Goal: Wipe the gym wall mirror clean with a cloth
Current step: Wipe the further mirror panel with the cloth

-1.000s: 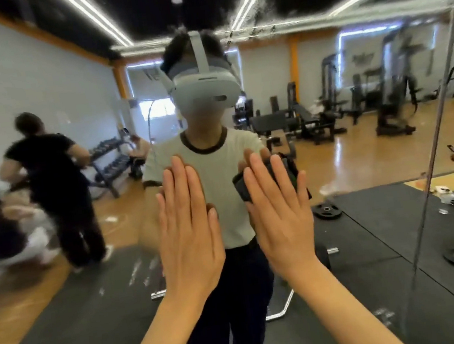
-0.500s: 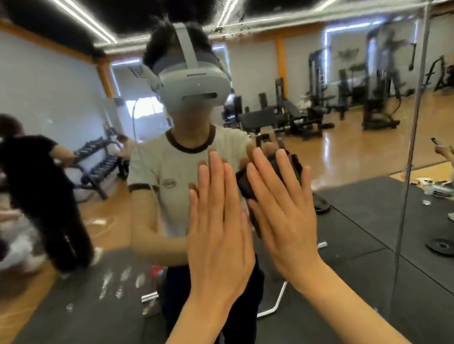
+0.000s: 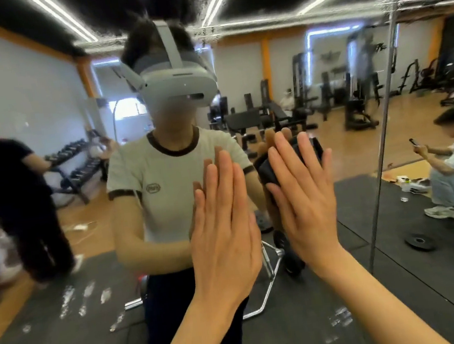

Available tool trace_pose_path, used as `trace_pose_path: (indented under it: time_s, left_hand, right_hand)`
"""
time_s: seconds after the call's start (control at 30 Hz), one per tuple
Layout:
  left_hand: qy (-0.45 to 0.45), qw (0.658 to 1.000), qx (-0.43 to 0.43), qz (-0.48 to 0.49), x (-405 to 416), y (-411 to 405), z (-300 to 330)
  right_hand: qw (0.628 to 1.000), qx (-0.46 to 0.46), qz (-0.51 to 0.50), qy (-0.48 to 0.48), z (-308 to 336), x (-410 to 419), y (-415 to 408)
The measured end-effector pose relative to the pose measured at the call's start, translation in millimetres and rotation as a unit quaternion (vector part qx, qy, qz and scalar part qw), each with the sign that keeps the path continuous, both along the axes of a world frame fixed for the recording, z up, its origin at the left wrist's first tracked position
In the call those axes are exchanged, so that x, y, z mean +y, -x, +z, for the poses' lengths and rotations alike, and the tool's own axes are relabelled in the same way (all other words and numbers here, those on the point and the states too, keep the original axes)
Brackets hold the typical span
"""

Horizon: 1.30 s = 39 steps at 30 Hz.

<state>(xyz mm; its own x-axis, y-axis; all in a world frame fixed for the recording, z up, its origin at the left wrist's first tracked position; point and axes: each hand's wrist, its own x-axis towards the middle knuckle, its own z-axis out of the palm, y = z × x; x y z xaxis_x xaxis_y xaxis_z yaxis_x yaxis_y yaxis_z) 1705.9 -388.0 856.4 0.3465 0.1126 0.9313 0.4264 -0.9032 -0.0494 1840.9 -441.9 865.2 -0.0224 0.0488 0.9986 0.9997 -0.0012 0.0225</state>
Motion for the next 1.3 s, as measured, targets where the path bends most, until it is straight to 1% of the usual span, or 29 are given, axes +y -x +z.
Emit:
trace_pose_path:
  time_s: [0.03,0.13,0.17,0.3,0.37,0.43,0.5,0.6,0.67,0.73,0.83,0.9,0.97,1.0,1.07,1.13,1.2,1.23,1.3]
  left_hand:
    - [0.001,1.0,0.006,0.006,-0.6,-3.3,-0.4]
    - [-0.003,0.999,0.008,0.032,1.6,-6.5,-1.3]
    - [-0.006,0.999,0.005,0.04,1.9,-6.6,-1.5]
    - [-0.022,0.998,-0.003,0.058,1.3,-9.7,-1.8]
    - [-0.025,0.997,-0.006,0.066,1.8,-10.0,-1.0]
    - [-0.028,0.997,-0.007,0.07,1.2,-9.7,-0.5]
    - [-0.027,0.997,-0.005,0.068,-0.2,-8.9,0.2]
    - [-0.018,0.998,-0.001,0.065,-1.2,-7.4,0.7]
    - [-0.015,0.998,0.0,0.064,-2.1,-6.8,1.5]
    - [-0.014,0.998,0.008,0.054,-4.6,-4.3,1.7]
    - [-0.011,0.999,0.023,0.042,-7.2,0.9,-6.4]
    - [-0.006,0.998,0.032,0.045,-6.7,5.0,-15.6]
    - [-0.002,0.998,0.038,0.051,-4.7,9.1,-24.9]
    - [-0.002,0.998,0.042,0.054,-4.0,10.9,-28.4]
    - [-0.002,0.997,0.048,0.058,-2.4,13.9,-33.1]
    - [-0.002,0.997,0.049,0.057,-0.7,15.5,-37.3]
    - [-0.005,0.997,0.051,0.063,0.7,15.5,-39.9]
    - [-0.006,0.996,0.051,0.066,1.0,15.0,-40.5]
    - [-0.01,0.996,0.05,0.067,1.8,14.6,-41.5]
  right_hand:
    - [1.0,0.0,-0.009,-0.005,-0.8,-5.4,-14.1]
    - [0.996,0.074,-0.015,-0.043,6.0,-23.6,-55.6]
    - [0.995,0.084,-0.018,-0.052,13.0,-27.5,-65.6]
    - [0.997,0.053,-0.026,-0.056,44.5,-30.3,-83.2]
    - [0.997,0.052,-0.033,-0.056,42.1,-28.5,-82.0]
    - [0.997,0.053,-0.036,-0.05,21.0,-28.5,-81.5]
    - [0.997,0.058,-0.04,-0.034,-17.0,-31.2,-81.2]
    - [0.997,0.053,-0.053,0.016,-79.6,-37.2,-79.1]
    - [0.997,0.047,-0.059,0.036,-99.8,-40.0,-79.5]
    - [0.997,0.041,-0.051,0.034,-87.2,-42.2,-82.8]
    - [0.999,0.028,-0.037,-0.003,-22.7,-40.4,-88.9]
    - [0.998,0.049,-0.025,-0.023,16.9,-36.3,-87.9]
    - [0.997,0.067,-0.016,-0.041,23.6,-31.4,-86.0]
    - [0.997,0.069,-0.014,-0.044,10.3,-31.2,-85.3]
    - [0.997,0.067,-0.028,-0.027,-44.5,-33.8,-82.3]
    - [0.997,0.05,-0.058,0.027,-112.9,-43.5,-79.9]
    - [0.993,0.026,-0.08,0.084,-157.0,-54.0,-81.1]
    - [0.991,0.014,-0.083,0.101,-161.8,-57.5,-83.9]
    - [0.992,-0.012,-0.072,0.105,-139.2,-58.6,-90.3]
